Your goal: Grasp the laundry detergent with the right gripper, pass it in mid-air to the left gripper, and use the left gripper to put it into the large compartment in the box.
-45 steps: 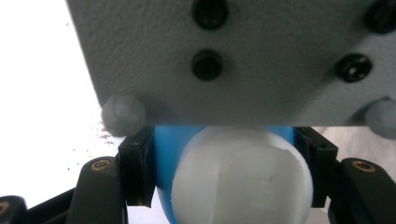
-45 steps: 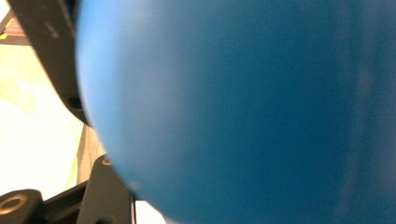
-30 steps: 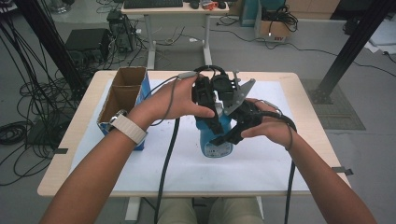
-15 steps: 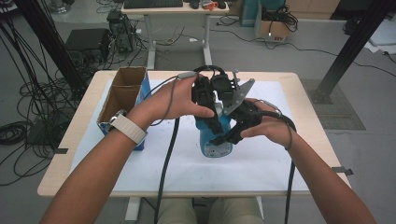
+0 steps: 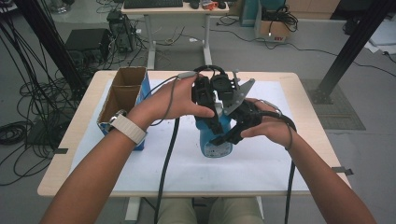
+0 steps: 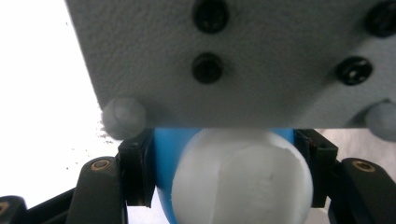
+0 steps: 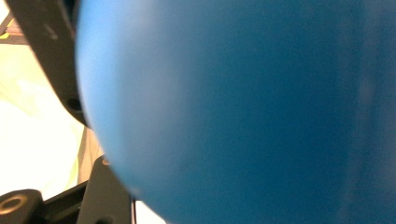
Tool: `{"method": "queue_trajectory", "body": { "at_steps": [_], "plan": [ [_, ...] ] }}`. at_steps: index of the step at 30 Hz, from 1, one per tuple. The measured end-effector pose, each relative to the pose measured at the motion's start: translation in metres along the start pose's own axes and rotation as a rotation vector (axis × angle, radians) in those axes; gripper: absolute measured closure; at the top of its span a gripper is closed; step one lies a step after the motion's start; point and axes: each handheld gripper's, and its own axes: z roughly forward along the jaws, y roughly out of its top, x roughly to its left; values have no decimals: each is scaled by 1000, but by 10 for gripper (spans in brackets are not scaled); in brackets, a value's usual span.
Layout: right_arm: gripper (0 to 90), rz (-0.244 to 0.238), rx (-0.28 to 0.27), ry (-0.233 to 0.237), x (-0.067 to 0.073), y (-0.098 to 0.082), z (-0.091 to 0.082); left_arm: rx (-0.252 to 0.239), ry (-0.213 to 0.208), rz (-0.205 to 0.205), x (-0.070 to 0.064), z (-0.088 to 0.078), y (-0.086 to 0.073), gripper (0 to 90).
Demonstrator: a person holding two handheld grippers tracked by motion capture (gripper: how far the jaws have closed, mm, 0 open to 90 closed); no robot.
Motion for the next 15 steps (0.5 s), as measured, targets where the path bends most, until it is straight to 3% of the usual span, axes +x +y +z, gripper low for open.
{"method": "queue_trajectory", "body": {
  "at_steps": [15],
  "plan": [
    [430,-10,-10,7,0,1,-1,11,-2,-6,-1,-3,2,375]
  ]
}}
